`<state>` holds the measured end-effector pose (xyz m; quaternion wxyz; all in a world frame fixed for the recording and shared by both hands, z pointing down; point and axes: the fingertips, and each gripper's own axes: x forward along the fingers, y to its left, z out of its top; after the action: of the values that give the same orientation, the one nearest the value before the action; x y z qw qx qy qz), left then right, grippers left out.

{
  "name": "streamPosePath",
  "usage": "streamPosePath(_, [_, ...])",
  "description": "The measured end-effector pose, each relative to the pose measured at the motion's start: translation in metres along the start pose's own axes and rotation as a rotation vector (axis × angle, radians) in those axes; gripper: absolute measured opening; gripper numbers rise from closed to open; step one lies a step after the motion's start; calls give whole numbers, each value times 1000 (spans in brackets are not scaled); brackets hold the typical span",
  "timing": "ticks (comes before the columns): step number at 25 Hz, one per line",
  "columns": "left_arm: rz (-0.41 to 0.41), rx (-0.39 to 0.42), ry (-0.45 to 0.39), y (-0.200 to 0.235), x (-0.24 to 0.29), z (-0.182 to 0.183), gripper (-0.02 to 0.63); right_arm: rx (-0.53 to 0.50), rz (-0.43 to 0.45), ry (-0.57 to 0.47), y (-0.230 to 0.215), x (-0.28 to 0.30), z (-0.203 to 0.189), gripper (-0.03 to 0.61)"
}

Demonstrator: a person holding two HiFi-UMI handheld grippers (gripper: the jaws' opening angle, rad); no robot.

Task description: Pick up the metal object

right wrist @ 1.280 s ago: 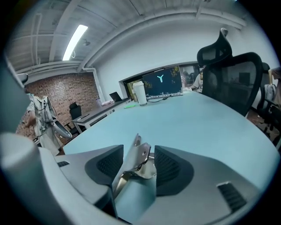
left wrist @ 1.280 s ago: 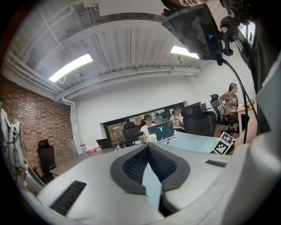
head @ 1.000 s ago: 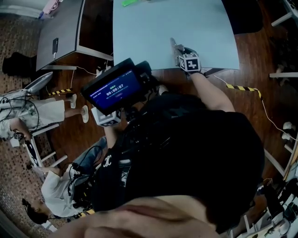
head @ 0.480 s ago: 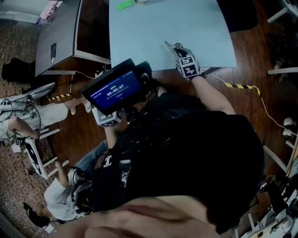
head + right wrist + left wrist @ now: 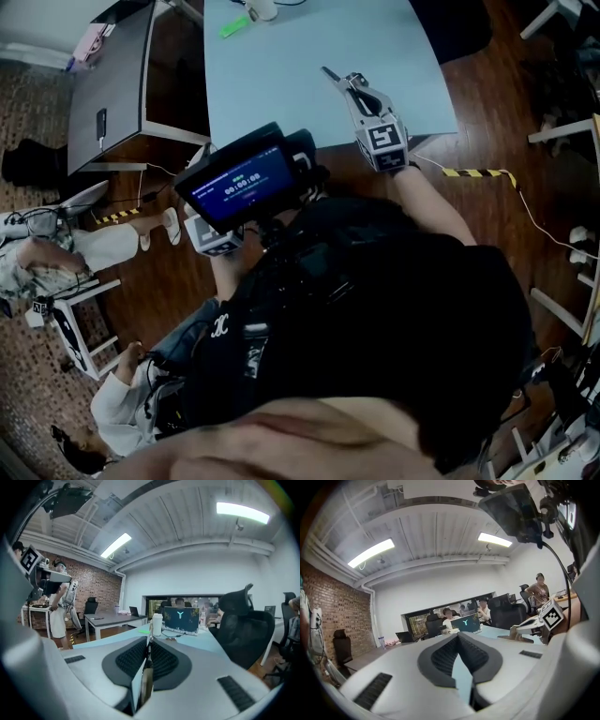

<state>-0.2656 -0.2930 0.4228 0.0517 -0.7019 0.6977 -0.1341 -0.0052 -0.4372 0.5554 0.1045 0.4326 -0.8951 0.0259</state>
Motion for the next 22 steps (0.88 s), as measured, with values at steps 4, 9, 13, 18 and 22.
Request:
streamPosePath(4, [-5,16,-11,-19,3,15,11,-19,-37,-158,-19,-38,36,24])
streamPosePath(9, [-14,13,-23,-41,3,21,11,-44,-91,-224,-39,-97,75,23])
streamPosePath(13, [-41,5,-36,-61,0,24,11,-47,-138,-275,-52,-145,91,23])
streamPosePath(18, [-81,22,-52,-74,-12,35,11,-62,-181,-296,-48,-192,98,23])
streamPosePath(22, [-112,25,-66,-75,-24,32,11,-72,-194,-268,-29,-223,96,21])
